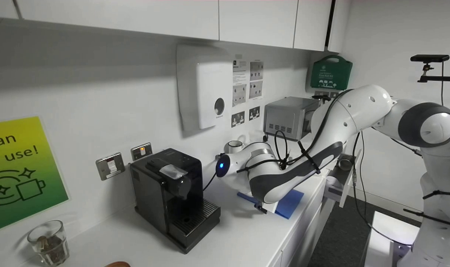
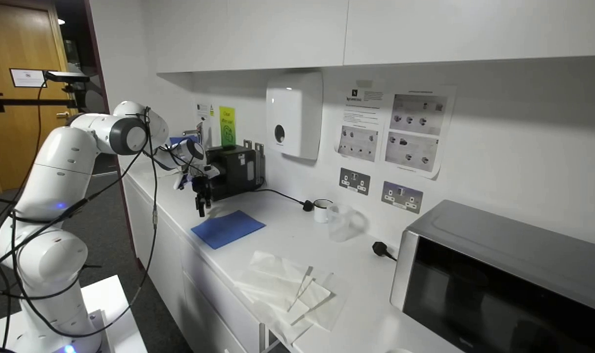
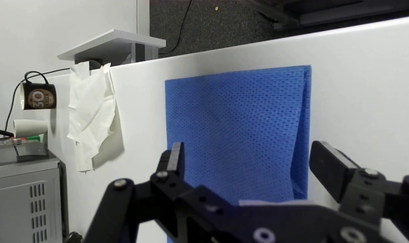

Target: Unfold the blue placemat, place the white napkins on the mat then fold the mat in half

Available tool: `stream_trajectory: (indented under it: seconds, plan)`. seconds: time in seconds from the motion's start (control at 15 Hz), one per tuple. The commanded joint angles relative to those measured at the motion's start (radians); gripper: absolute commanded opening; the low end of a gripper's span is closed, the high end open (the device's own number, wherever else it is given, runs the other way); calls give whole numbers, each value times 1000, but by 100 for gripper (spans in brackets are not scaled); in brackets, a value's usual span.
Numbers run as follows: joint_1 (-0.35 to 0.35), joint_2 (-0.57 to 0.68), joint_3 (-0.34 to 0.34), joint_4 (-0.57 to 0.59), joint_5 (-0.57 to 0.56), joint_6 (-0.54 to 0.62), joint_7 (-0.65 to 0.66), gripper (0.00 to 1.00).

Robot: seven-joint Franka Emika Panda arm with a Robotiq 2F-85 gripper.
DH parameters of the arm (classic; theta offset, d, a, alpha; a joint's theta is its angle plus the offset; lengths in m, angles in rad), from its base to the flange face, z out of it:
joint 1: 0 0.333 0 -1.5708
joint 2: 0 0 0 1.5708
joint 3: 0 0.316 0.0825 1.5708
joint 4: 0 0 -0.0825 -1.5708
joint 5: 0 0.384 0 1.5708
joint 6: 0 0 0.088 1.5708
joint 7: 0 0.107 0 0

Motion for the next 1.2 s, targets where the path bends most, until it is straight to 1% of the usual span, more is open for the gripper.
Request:
stream_trajectory:
  seconds: [0.0, 0.73, 0.93, 1.13]
  plan:
    - [21, 35, -16, 52, -35, -47, -7, 100]
    - [21, 78, -21, 64, -41, -37, -22, 100]
    - [23, 84, -25, 66, -45, -46, -22, 100]
    - [29, 90, -32, 72, -55, -80, -20, 100]
